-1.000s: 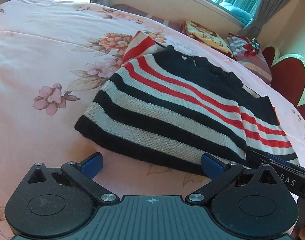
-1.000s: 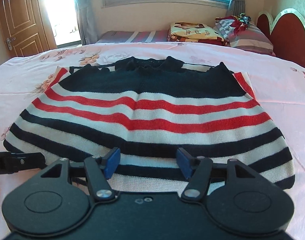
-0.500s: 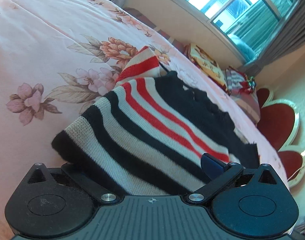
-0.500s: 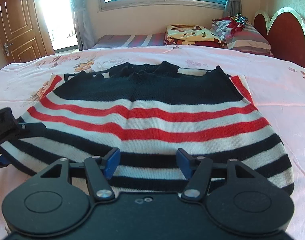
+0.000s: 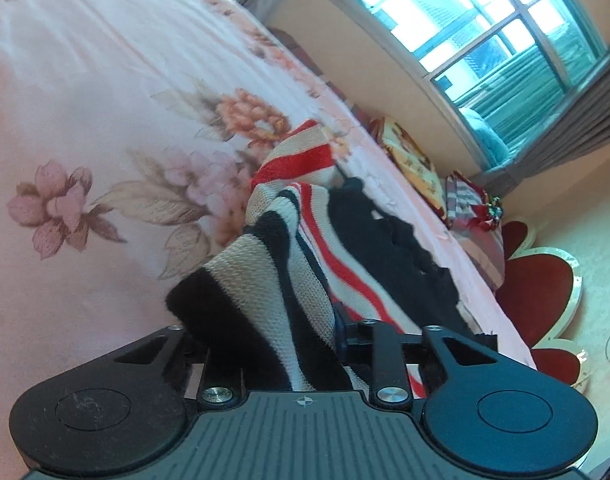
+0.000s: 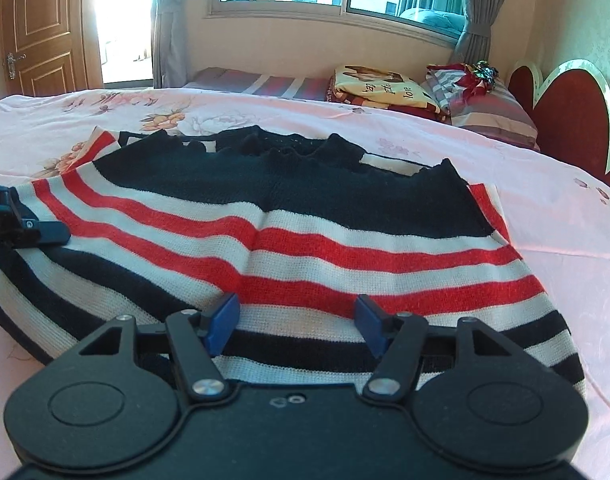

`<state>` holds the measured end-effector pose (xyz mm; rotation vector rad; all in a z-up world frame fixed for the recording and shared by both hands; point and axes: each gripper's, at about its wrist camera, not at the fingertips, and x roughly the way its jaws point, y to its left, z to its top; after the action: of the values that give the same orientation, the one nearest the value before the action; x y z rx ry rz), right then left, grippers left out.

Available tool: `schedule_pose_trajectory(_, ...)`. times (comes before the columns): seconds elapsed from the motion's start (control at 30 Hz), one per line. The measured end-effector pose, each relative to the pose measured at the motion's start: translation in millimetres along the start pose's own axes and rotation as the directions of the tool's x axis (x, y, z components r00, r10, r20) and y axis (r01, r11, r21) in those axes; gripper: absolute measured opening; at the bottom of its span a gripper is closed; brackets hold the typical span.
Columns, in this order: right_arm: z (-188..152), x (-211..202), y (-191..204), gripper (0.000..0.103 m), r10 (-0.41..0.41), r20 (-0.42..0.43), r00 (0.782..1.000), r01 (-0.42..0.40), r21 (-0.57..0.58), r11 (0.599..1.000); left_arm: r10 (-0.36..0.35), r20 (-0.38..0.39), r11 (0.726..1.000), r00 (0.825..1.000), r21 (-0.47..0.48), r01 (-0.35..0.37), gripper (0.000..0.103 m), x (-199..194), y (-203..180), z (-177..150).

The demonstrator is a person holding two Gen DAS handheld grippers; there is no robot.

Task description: Fold small clothes

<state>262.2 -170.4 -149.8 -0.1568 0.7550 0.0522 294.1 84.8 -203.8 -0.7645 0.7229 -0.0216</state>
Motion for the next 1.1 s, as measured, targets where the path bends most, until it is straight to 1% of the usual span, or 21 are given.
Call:
schedule_pose_trajectory(0.07, 0, 0, -2, 0.063, 0.005, 0.004, 1.0, -0.005, 0.008, 1.0, -0.034, 0.03, 0.996, 0.999, 0.086, 0.032, 0.023, -8, -17, 3)
schedule_pose_trajectory(0.17, 1, -3, -8, 0.062, 0.031, 0.004, 1.0, -0.031, 0.045, 0.998, -0.11, 0.04, 0.969, 0.993, 0.228, 0.098, 0.023, -18, -56, 7)
schedule_pose_trajectory(0.27, 2, -14, -25, 0.057, 0.044, 0.035, 0.998, -0.048, 0.124, 0.991, -0.204, 0.003, 0.91, 0.979, 0.368, 0.188, 0.023, -18, -99, 7)
schedule_pose_trajectory(0.33, 1, -26, -43, 0.057, 0.026, 0.062, 0.998, -0.037, 0.178, 0.983, -0.258, -0.053, 0.861, 0.965, 0.441, 0.254, 0.023, -9, -132, -1)
schedule_pose_trajectory(0.43, -5, -42, -76, 0.058, -0.005, 0.07, 0.998, -0.012, 0.241, 0.97, -0.302, -0.165, 0.784, 0.939, 0.517, 0.343, 0.023, 10, -175, -27)
schedule_pose_trajectory(0.5, -13, -52, -98, 0.058, -0.036, 0.067, 0.997, 0.016, 0.279, 0.96, -0.304, -0.257, 0.734, 0.918, 0.551, 0.397, 0.023, 27, -200, -53)
schedule_pose_trajectory(0.57, -24, -60, -117, 0.058, -0.052, 0.047, 0.998, 0.036, 0.305, 0.952, -0.255, -0.35, 0.703, 0.901, 0.573, 0.421, 0.023, 48, -215, -77)
schedule_pose_trajectory(0.6, -30, -62, -125, 0.058, -0.051, 0.034, 0.998, 0.037, 0.319, 0.947, -0.21, -0.381, 0.693, 0.9, 0.592, 0.412, 0.023, 57, -220, -90)
schedule_pose_trajectory(0.63, -35, -65, -132, 0.058, -0.045, 0.021, 0.999, 0.035, 0.334, 0.942, -0.171, -0.381, 0.674, 0.909, 0.628, 0.39, 0.024, 60, -223, -100)
schedule_pose_trajectory(0.67, -40, -67, -138, 0.058, -0.029, 0.013, 0.999, 0.023, 0.347, 0.938, -0.164, -0.368, 0.657, 0.915, 0.652, 0.379, 0.025, 60, -224, -104)
schedule_pose_trajectory(0.7, -45, -70, -142, 0.058, -0.012, 0.013, 1.0, 0.006, 0.358, 0.934, -0.166, -0.359, 0.653, 0.918, 0.658, 0.375, 0.027, 55, -225, -103)
schedule_pose_trajectory(0.73, -47, -73, -145, 0.058, -0.002, 0.016, 1.0, -0.004, 0.365, 0.931, -0.168, -0.366, 0.662, 0.915, 0.646, 0.38, 0.041, 51, -227, -98)
schedule_pose_trajectory(0.77, -49, -76, -147, 0.06, 0.005, 0.019, 1.0, -0.012, 0.37, 0.929, -0.181, -0.378, 0.673, 0.908, 0.625, 0.395, 0.063, 44, -229, -93)
schedule_pose_trajectory(0.8, -49, -78, -148, 0.061, 0.016, 0.024, 1.0, -0.024, 0.377, 0.926, -0.191, -0.376, 0.685, 0.907, 0.611, 0.398, 0.074, 36, -230, -87)
schedule_pose_trajectory(0.83, -50, -81, -150, 0.062, 0.033, 0.03, 0.999, -0.042, 0.387, 0.921, -0.206, -0.356, 0.698, 0.912, 0.6, 0.392, 0.081, 26, -230, -81)
schedule_pose_trajectory(0.9, -48, -85, -152, 0.063, 0.074, 0.041, 0.996, -0.085, 0.403, 0.911, -0.233, -0.31, 0.719, 0.922, 0.583, 0.378, 0.082, 6, -222, -72)
schedule_pose_trajectory(0.97, -46, -91, -152, 0.064, 0.118, 0.056, 0.991, -0.131, 0.412, 0.902, -0.228, -0.237, 0.752, 0.944, 0.573, 0.325, 0.082, -7, -209, -56)
schedule_pose_trajectory(1.0, -44, -93, -152, 0.066, 0.144, 0.066, 0.987, -0.158, 0.418, 0.894, -0.201, -0.192, 0.775, 0.961, 0.568, 0.275, 0.082, -6, -197, -48)
schedule_pose_trajectory(1.03, -42, -94, -151, 0.074, 0.167, 0.076, 0.983, -0.183, 0.426, 0.886, -0.171, -0.161, 0.795, 0.972, 0.56, 0.233, 0.082, -5, -189, -41)
schedule_pose_trajectory(1.07, -39, -93, -150, 0.081, 0.192, 0.088, 0.978, -0.211, 0.429, 0.878, -0.133, -0.139, 0.814, 0.981, 0.549, 0.188, 0.082, 0, -178, -35)
schedule_pose_trajectory(1.1, -35, -91, -148, 0.083, 0.209, 0.099, 0.973, -0.231, 0.428, 0.874, -0.088, -0.128, 0.83, 0.988, 0.539, 0.144, 0.082, 5, -165, -33)
